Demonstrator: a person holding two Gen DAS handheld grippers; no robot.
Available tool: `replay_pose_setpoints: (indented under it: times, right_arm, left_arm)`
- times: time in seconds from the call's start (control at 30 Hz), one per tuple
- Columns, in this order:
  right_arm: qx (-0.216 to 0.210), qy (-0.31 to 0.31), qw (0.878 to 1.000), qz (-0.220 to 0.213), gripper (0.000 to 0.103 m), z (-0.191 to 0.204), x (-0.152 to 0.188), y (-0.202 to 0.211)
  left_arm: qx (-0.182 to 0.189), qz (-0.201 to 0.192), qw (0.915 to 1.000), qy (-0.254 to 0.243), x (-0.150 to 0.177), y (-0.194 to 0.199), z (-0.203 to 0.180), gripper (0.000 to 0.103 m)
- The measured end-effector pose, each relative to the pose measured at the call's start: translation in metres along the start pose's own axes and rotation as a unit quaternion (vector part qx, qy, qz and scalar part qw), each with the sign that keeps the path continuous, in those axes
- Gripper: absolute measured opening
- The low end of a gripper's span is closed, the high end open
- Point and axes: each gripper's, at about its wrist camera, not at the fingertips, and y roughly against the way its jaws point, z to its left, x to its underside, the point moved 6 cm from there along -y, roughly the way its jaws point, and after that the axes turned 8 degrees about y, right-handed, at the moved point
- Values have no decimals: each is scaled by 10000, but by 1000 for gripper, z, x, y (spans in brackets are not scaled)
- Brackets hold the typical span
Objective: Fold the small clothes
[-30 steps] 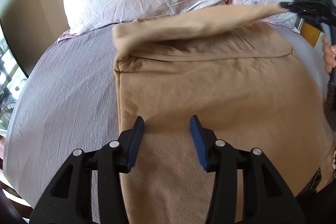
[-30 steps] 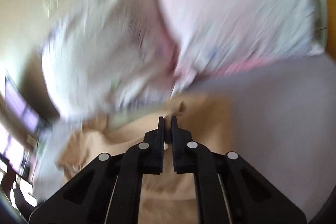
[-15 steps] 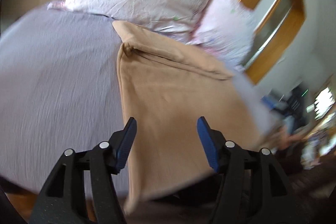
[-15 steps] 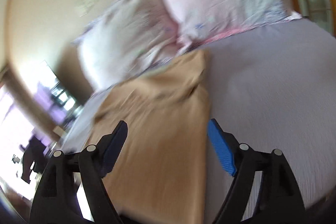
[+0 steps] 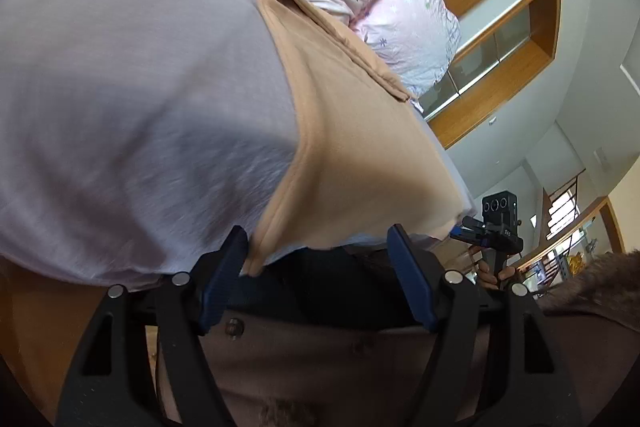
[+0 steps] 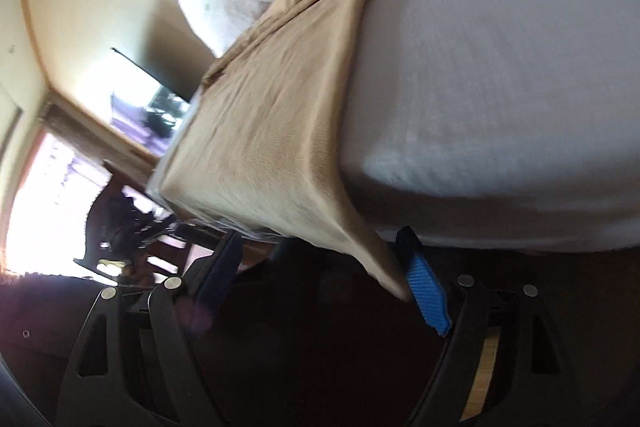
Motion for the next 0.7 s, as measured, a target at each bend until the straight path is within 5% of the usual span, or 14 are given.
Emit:
replay_pose_setpoints:
  times: [0.03,0.1,0.13,0.27,0.4,0.53,0.63,0.7]
  right_arm:
    - [-179,5,9998,-46,76,1,0,-6]
    - [-571,-21,9983,-73,41,2,1,-15]
    - [-762,-5,9971,-88,14,6,6,-14]
    - [-1005,85,9946,-259,11,15,4,-8]
    - [-1278,555,9879,-687,11,50,-26,19]
    - [-1298,1413,9703,-1472,11,94,-116,48]
    - [-1001,1264,9665,-1995,11,88,-197,47]
    - [-657,899,9702,-2150,11,69,-248,28]
  left_arm:
    - [-12,-10,10000,4,-2,-7,0,68]
    - [130,-58,9998,169,-8,-16,2,43]
    - [238,-74,9991,350,-11,-21,5,35]
    - [766,-110,9952,601,-7,-21,5,6]
    - [1347,-224,9902,296,-13,7,-30,5]
    - [1477,-761,9845,-564,-80,39,-93,5]
    - [1300,-1112,9835,-596,-148,31,-111,6]
    - [837,-1401,9862,-281,-206,7,-104,6]
